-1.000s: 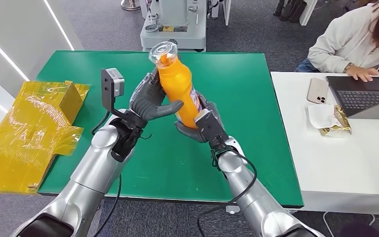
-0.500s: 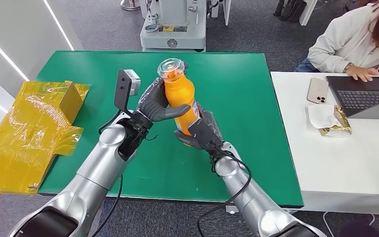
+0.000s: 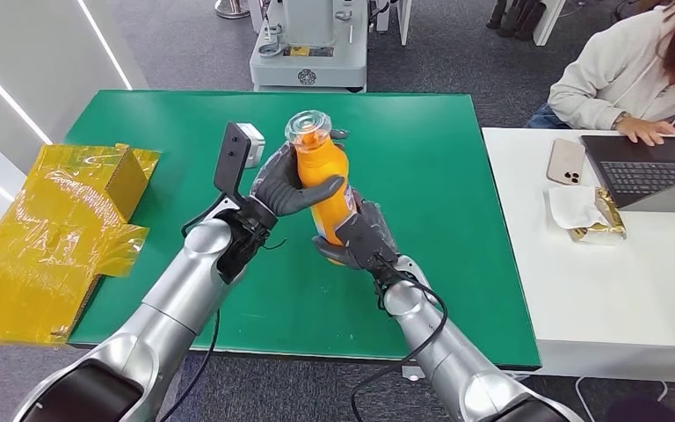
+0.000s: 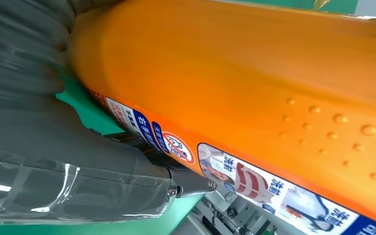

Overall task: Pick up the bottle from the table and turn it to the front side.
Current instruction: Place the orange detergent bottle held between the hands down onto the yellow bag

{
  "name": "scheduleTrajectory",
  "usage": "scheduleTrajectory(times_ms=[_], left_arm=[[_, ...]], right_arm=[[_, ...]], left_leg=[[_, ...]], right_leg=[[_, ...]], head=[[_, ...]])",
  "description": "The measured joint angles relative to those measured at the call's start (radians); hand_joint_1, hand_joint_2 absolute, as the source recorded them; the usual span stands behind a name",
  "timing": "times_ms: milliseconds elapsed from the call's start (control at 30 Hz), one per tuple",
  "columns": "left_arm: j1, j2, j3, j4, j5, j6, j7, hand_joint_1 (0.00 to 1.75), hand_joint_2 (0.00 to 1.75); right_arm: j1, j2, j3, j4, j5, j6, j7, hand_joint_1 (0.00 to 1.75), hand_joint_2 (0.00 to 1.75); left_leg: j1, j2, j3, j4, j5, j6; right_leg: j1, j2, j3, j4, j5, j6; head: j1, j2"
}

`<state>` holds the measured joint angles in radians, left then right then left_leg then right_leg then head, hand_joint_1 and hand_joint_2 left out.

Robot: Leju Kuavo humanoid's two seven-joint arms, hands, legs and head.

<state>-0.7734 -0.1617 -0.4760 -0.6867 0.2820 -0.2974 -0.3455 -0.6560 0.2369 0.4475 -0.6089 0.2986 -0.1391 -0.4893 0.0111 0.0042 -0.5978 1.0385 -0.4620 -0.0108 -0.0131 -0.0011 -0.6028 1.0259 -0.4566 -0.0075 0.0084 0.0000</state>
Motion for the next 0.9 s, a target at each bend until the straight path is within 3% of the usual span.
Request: scheduleTrajectory(times_ms=[300, 367, 433, 500, 667, 900], left_arm=[[-0.013, -0.004, -0.002, 0.014, 0.01, 0.002, -0.002, 1.75, 1.75], [-0.016, -0.005, -0.004, 0.014, 0.012, 0.002, -0.003, 1.75, 1.75], [-0.017, -0.006, -0.006, 0.014, 0.016, 0.002, -0.005, 1.75, 1.75], [-0.017, -0.006, -0.01, 0.014, 0.02, 0.002, -0.01, 1.75, 1.75], [-0.006, -0.006, -0.02, 0.012, 0.021, 0.011, -0.024, 1.75, 1.75], [0.016, 0.015, -0.02, -0.01, 0.003, 0.036, -0.051, 1.75, 1.75]], right_arm=[[-0.004, 0.0, 0.0, -0.008, -0.031, 0.008, -0.006, 1.74, 1.75], [-0.004, 0.0, -0.001, -0.014, -0.052, 0.016, -0.01, 1.15, 1.75], [-0.001, -0.002, -0.004, -0.022, -0.078, 0.026, -0.021, 0.31, 1.75], [0.004, -0.004, -0.009, -0.032, -0.098, 0.035, -0.032, 0.03, 1.75], [0.021, -0.01, -0.02, -0.094, -0.154, 0.048, -0.071, 0.0, 1.75], [0.139, -0.066, -0.048, -0.338, -0.23, 0.06, -0.092, 0.0, 1.75]], left_leg=[[0.0, 0.0, 0.0, 0.0, 0.0, 0.0], [0.0, 0.0, 0.0, 0.0, 0.0, 0.0], [0.0, 0.0, 0.0, 0.0, 0.0, 0.0], [0.0, 0.0, 0.0, 0.0, 0.0, 0.0], [0.0, 0.0, 0.0, 0.0, 0.0, 0.0], [0.0, -0.001, 0.0, 0.0, 0.0, 0.0]], right_leg=[[0.0, 0.0, 0.0, 0.0, 0.0, 0.0], [0.0, 0.0, 0.0, 0.0, 0.0, 0.0], [0.0, 0.0, 0.0, 0.0, 0.0, 0.0], [0.0, 0.0, 0.0, 0.0, 0.0, 0.0], [0.0, 0.0, 0.0, 0.0, 0.0, 0.0], [0.0, -0.001, 0.0, 0.0, 0.0, 0.0]], head=[[0.0, 0.0], [0.0, 0.0], [0.0, 0.0], [0.0, 0.0], [0.0, 0.0], [0.0, 0.0]])
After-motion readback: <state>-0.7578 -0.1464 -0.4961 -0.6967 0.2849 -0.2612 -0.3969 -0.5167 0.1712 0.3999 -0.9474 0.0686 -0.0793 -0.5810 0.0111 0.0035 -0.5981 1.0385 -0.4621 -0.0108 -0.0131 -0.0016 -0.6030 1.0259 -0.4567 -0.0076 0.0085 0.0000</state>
